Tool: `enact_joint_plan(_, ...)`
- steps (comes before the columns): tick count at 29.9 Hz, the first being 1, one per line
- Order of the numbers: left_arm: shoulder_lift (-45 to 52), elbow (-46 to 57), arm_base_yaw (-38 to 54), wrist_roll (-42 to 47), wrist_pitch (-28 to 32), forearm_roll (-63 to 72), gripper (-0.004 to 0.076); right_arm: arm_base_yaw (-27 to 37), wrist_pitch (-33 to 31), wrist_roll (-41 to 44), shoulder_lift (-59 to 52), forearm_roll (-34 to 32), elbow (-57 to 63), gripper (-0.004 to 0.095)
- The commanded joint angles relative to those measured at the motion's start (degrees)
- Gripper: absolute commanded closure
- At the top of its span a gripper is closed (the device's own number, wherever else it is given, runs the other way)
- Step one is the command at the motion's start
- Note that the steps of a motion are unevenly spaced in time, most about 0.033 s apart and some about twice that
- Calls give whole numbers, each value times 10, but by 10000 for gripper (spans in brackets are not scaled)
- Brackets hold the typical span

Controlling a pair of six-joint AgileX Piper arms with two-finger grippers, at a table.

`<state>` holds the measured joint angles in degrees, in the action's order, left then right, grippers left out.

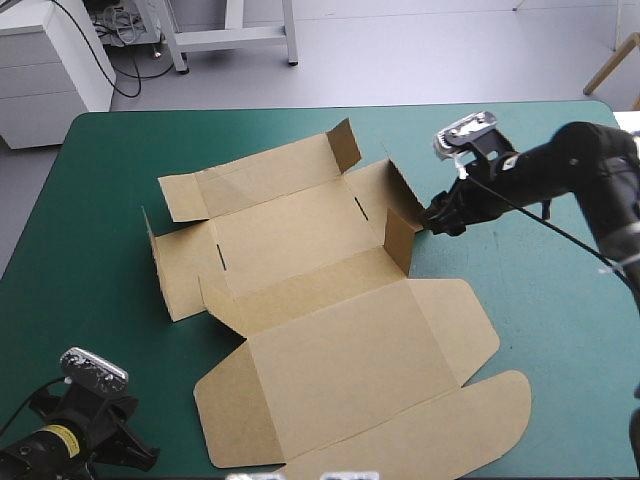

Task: Fold the box

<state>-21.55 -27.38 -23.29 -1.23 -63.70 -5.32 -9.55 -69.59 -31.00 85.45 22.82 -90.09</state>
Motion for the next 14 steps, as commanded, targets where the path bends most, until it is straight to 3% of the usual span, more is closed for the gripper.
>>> enact_joint_plan(1,-4,-13,-1,5,26,-4,734,-25,14,38,56,-43,-59,301)
enact_joint_plan(14,-4,-13,-1,5,21,-4,734,-30,7,57,208,8,-124,330)
